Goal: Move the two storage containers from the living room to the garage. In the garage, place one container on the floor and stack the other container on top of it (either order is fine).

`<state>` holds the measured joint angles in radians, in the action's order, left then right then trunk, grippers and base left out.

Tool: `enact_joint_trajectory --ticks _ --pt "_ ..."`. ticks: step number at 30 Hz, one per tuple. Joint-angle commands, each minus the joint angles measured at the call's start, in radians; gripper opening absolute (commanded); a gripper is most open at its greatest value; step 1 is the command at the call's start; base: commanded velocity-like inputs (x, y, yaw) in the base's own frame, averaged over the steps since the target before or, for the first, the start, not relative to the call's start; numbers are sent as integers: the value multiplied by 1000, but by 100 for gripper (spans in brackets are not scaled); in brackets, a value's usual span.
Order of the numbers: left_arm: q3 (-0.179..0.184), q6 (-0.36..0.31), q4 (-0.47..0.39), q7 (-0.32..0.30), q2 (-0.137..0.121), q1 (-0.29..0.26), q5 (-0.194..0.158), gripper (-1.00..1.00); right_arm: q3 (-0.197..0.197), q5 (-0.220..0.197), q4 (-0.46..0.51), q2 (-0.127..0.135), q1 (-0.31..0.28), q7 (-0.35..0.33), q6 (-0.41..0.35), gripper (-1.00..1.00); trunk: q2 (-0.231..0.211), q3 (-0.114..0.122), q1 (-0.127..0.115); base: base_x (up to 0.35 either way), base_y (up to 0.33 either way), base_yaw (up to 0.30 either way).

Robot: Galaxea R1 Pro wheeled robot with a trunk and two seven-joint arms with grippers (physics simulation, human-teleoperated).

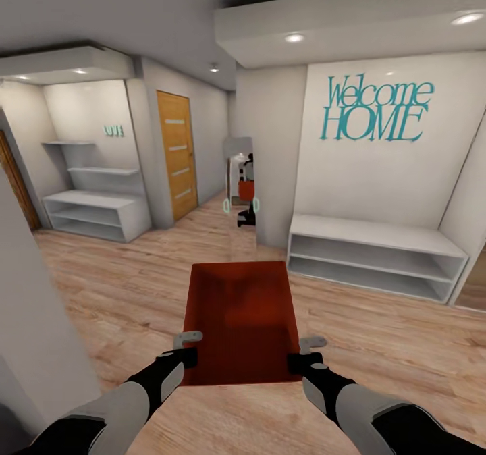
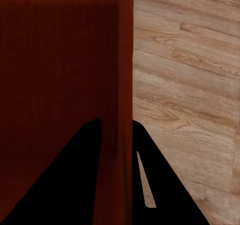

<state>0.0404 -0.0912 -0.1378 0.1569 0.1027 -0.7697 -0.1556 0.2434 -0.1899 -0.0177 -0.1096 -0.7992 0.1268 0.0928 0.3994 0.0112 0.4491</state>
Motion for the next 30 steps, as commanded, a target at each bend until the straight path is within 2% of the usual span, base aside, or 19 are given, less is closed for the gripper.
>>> enact_joint_trajectory --ticks 1,8,30 --pt "-28 28 -5 44 -30 0 11 -100 -29 -3 -2 0 0 -7 2 -100 1 0 1 324 0 236" --pt "-28 28 -6 44 -29 0 11 -100 -29 -3 -2 1 0 -7 2 -100 1 0 1 324 0 243" --pt "-28 28 -6 44 -29 0 11 -100 -29 -3 -2 1 0 -7 2 -100 1 0 1 324 0 9"
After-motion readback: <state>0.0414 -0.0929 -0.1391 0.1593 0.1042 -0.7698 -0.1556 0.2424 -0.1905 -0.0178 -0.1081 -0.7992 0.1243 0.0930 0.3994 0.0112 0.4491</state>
